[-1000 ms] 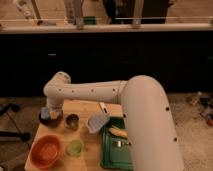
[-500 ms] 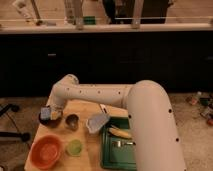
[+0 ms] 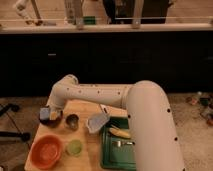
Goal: Wipe purple bowl with sponge
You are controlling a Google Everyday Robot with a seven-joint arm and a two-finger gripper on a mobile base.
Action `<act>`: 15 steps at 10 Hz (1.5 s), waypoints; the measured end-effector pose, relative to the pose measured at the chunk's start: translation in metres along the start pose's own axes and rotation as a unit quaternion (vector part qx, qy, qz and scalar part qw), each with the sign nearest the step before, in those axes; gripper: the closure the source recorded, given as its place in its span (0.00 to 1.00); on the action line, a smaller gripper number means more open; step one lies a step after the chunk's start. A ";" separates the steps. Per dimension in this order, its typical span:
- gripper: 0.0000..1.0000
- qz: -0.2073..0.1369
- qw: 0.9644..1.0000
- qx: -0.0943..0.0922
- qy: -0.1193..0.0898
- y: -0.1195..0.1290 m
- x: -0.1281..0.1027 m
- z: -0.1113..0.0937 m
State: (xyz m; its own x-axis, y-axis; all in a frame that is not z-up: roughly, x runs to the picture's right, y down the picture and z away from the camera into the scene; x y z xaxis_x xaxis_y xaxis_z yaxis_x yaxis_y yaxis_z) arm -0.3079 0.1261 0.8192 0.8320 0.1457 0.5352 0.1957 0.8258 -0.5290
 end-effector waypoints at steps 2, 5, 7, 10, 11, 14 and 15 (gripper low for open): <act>1.00 0.000 1.000 0.000 0.000 0.000 -0.001 0.000; 1.00 0.000 1.000 0.002 0.008 -0.003 0.003 -0.002; 1.00 0.002 1.000 0.003 0.017 -0.009 0.005 -0.004; 1.00 -0.005 1.000 -0.004 0.027 -0.021 0.001 0.000; 1.00 -0.008 1.000 -0.012 0.027 -0.022 -0.002 0.006; 1.00 -0.013 0.999 -0.039 0.023 -0.012 -0.006 0.020; 1.00 -0.013 0.999 -0.044 0.024 -0.007 -0.004 0.019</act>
State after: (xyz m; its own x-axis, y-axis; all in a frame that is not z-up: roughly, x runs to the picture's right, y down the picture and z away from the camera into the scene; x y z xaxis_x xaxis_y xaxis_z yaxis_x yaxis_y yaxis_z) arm -0.3227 0.1305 0.8328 0.8494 0.0979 0.5185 0.2598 0.7777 -0.5724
